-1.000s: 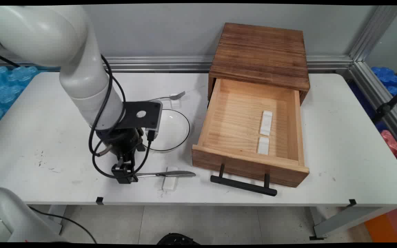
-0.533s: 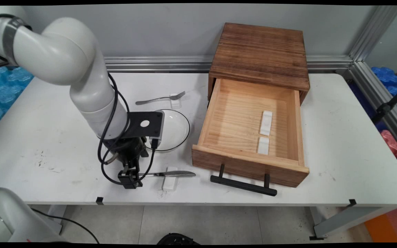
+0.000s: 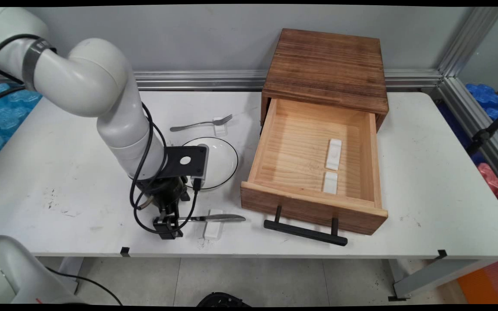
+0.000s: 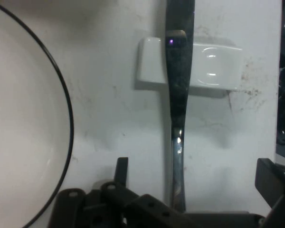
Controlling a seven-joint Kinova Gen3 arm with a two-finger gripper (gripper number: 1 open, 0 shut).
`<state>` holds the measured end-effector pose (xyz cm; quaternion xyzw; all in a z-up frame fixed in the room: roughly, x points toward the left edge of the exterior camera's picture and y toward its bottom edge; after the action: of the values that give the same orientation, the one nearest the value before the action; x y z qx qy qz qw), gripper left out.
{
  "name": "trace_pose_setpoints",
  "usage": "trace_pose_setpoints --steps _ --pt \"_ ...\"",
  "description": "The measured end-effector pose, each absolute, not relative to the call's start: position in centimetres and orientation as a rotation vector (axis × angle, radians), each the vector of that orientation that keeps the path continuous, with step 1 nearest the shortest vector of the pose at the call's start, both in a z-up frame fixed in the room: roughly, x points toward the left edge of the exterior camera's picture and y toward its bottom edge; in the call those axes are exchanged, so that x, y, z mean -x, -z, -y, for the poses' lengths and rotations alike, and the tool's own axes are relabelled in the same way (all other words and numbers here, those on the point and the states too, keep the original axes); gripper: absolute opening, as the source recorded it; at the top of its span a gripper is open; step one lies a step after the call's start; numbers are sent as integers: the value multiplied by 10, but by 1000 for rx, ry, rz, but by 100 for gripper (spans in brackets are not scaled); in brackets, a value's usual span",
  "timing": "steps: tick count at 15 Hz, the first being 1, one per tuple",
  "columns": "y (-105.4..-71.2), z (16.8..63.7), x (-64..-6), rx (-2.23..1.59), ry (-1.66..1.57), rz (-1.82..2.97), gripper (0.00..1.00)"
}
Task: Pick up the knife from the right of the white plate
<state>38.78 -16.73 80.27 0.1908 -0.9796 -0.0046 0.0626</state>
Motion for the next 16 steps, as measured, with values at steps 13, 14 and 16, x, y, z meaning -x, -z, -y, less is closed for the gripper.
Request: trace_pose_setpoints --steps 13,14,16 --pt "-788 171 -388 -574 23 2958 0" --pt "-787 171 -388 -574 24 2959 0" --pt "-786 171 -389 -573 25 2961 0"
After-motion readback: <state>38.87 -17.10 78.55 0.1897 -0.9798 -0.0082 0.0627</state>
